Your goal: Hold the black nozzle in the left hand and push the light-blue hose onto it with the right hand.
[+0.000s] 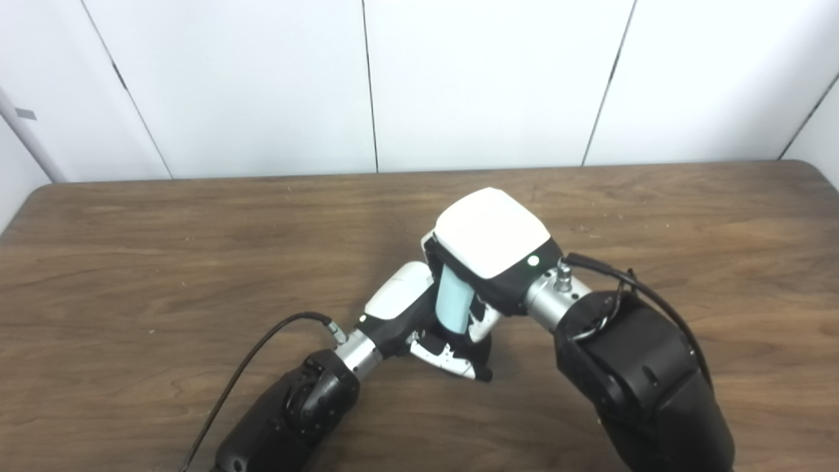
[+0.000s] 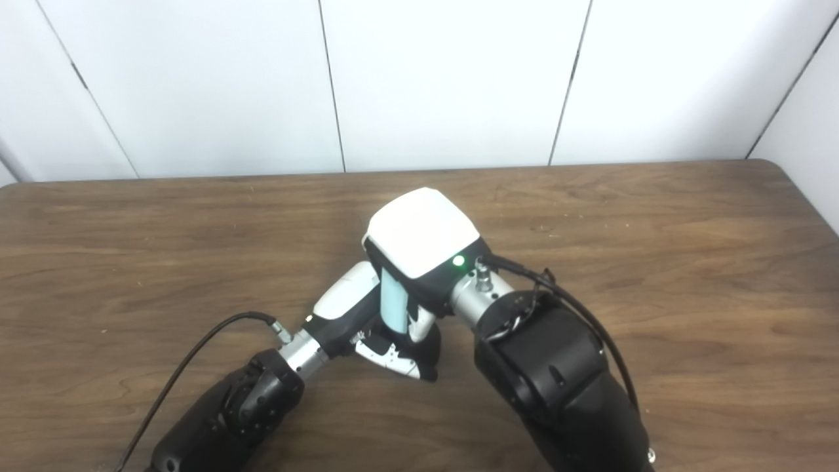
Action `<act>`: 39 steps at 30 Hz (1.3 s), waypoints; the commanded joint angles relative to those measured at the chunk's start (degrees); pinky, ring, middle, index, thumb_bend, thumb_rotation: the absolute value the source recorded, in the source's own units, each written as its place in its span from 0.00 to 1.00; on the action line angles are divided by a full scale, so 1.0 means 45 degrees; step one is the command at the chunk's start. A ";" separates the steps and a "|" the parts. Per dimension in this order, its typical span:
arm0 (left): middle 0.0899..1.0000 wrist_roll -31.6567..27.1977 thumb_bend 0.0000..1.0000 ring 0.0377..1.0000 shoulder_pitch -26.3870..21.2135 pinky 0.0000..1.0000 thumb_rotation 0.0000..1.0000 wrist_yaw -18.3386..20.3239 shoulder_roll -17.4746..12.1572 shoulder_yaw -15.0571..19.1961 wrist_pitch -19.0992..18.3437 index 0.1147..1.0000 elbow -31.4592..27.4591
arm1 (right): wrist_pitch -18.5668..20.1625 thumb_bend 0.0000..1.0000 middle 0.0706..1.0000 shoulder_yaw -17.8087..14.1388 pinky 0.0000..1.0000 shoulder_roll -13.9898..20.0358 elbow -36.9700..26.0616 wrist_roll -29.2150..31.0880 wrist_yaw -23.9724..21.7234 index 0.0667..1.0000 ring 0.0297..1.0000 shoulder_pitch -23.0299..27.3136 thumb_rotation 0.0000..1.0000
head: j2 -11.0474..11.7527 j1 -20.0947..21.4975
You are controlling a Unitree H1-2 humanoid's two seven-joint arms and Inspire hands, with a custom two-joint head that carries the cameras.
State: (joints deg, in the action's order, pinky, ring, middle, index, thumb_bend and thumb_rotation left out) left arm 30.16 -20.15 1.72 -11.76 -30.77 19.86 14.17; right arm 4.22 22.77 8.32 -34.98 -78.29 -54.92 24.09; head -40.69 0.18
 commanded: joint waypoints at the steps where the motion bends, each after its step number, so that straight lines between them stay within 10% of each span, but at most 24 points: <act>1: 0.80 0.0577 0.87 0.77 0.1458 0.82 0.36 0.0938 -0.0336 -0.0734 -0.0198 0.68 0.1095 | 0.0085 0.56 0.43 0.0149 0.24 0.0231 0.0885 0.0897 -0.1795 0.68 0.29 -0.0758 0.00 | -0.0014 0.0018; 6: 0.99 0.0358 1.00 0.99 0.1465 1.00 0.44 0.1416 -0.0392 -0.0781 -0.0358 0.98 0.1038 | 0.0208 0.56 0.44 -0.0078 0.26 0.0092 0.0612 0.0942 -0.2084 0.70 0.33 -0.0635 0.00 | 0.0016 -0.0006; 11: 1.00 0.0444 1.00 1.00 0.1494 1.00 0.47 0.1236 -0.0410 -0.0737 -0.0272 1.00 0.1006 | 0.0378 0.97 0.57 -0.0175 0.38 -0.0152 0.0369 0.0781 -0.2464 0.69 0.46 -0.0608 0.34 | 0.0022 -0.0004; 21: 1.00 0.0644 1.00 1.00 0.1491 1.00 0.48 0.1330 -0.0413 -0.0808 -0.0272 1.00 0.1085 | 0.0065 0.98 0.61 -0.0201 0.43 -0.0254 -0.0188 0.0730 -0.2603 0.66 0.51 -0.0736 0.33 | -0.0003 -0.0045; 24: 1.00 0.0612 1.00 1.00 0.1479 1.00 0.48 0.1553 -0.0473 -0.0783 -0.0538 1.00 0.0800 | -0.0625 0.94 0.65 -0.0221 0.50 0.0004 -0.0486 0.1018 -0.1321 0.63 0.58 -0.0846 0.29 | -0.0030 -0.0083; 30: 1.00 0.0527 1.00 1.00 0.1410 1.00 0.50 0.1720 -0.0421 -0.0673 -0.0738 0.90 0.0567 | -0.2494 0.94 0.68 -0.1217 0.59 0.0655 -0.0122 0.3439 0.4651 0.66 0.65 -0.1810 0.38 | -0.0012 -0.0152; 39: 1.00 0.0261 1.00 1.00 0.1224 1.00 0.50 0.1784 -0.0784 -0.0414 -0.0327 1.00 0.0049 | -0.3173 0.86 0.77 -0.3062 0.60 0.0952 -0.0049 0.6937 0.7923 0.80 0.70 -0.2081 0.45 | 0.0033 -0.0108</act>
State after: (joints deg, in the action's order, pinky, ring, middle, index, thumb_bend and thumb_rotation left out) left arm 30.23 -18.95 4.92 -13.45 -30.76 20.17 11.32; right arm -9.50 10.43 13.24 -34.39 -50.60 -22.73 13.99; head -40.52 -0.26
